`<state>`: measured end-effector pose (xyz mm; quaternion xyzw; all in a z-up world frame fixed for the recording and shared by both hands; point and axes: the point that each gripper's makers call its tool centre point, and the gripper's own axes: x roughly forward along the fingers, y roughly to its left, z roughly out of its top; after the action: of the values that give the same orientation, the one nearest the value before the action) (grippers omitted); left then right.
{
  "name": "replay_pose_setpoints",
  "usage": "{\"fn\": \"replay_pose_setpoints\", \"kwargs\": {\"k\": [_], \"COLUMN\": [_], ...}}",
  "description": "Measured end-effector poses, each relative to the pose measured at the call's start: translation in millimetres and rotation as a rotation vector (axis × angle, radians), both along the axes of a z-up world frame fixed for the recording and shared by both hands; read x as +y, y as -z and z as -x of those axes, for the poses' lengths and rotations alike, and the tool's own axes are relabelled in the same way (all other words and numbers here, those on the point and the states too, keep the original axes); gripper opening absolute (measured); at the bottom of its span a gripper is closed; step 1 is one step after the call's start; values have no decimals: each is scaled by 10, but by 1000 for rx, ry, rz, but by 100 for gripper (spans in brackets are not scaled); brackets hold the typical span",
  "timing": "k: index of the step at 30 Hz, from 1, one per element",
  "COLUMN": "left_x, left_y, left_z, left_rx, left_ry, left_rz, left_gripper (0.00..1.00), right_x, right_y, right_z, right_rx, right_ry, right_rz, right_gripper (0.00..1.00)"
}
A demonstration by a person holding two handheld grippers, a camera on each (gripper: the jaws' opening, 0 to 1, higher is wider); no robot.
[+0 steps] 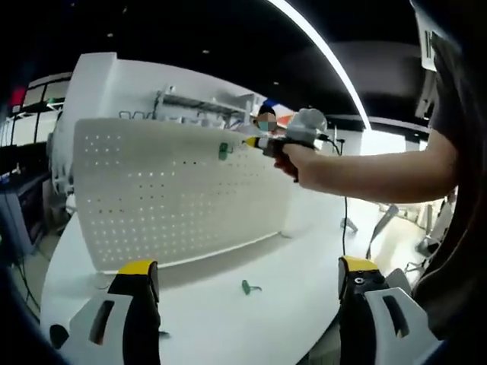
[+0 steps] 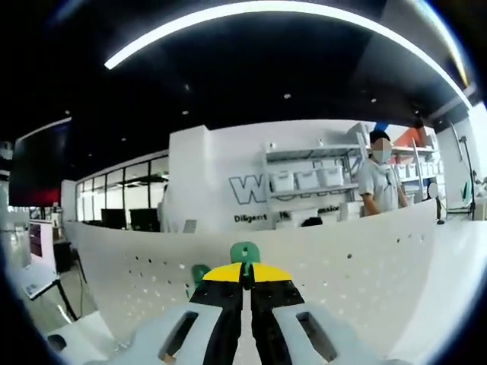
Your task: Insert the hook assembly into the mounting plate slot until the hook locks in place.
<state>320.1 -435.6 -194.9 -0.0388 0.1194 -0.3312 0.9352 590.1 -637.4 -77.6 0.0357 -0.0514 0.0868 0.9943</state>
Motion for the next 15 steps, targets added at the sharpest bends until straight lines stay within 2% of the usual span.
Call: {"fn": "replay_pose_setpoints", "kwargs": {"k": [3, 7, 15], "left_x": [9, 73, 152], "left_y": [10, -1, -5], "left_z": [0, -27, -85], "left_rx": [0, -2, -3], "left_ry": [1, -9, -32], "left_rz": [-12, -19, -27], "left_gripper": [100, 100, 98], "right_x": [-2, -8, 8], "right_y": [-7, -29, 49], "right_z": [-3, -72, -98], "right_rx": [-5, -21, -16], "right_ry": [-1, -3, 9], "right_rz": [-3, -48, -24], "right_gripper": [0, 0, 0]}}
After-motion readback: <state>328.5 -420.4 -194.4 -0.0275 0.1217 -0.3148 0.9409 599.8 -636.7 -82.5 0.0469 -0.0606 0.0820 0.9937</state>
